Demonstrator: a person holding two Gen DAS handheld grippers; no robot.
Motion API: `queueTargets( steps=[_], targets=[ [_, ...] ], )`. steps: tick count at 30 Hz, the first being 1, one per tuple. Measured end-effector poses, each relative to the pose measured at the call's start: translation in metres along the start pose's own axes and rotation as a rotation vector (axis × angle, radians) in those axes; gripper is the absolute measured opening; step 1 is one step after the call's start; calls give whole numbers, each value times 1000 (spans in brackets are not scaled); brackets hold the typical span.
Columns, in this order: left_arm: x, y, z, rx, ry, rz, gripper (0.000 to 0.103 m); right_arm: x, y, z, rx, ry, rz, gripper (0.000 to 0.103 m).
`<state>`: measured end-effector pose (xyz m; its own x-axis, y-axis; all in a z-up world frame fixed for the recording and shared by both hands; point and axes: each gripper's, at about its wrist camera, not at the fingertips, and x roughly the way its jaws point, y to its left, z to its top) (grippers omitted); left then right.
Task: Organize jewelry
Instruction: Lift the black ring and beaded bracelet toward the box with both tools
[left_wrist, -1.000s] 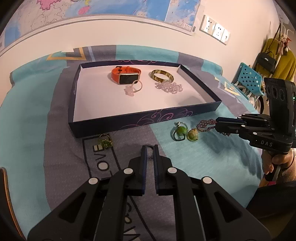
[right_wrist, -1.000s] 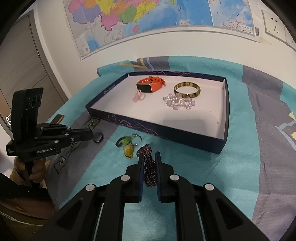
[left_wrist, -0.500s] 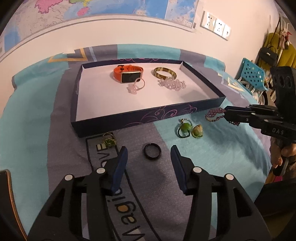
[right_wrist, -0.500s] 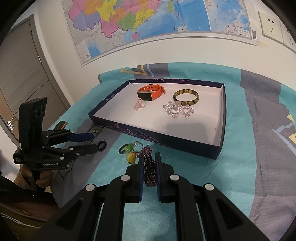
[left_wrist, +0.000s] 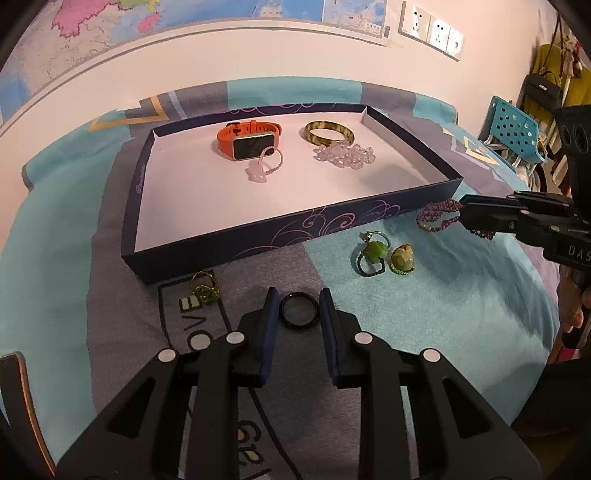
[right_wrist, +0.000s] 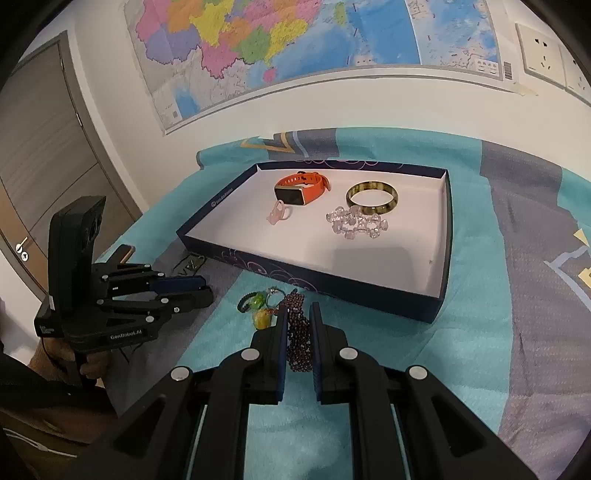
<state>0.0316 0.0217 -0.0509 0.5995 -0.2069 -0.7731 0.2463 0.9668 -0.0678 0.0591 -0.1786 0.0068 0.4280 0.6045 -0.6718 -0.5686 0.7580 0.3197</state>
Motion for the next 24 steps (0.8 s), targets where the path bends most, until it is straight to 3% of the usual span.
queueTargets(
  steps=[14, 24],
  targets=[
    [-28, 2, 17, -30, -95, -78, 23, -11, -2, 17, -12, -57, 1, 10],
    [-33, 5, 42, -29, -141, -70, 23, -4, -7, 35, -27, -77, -13, 10]
  ],
)
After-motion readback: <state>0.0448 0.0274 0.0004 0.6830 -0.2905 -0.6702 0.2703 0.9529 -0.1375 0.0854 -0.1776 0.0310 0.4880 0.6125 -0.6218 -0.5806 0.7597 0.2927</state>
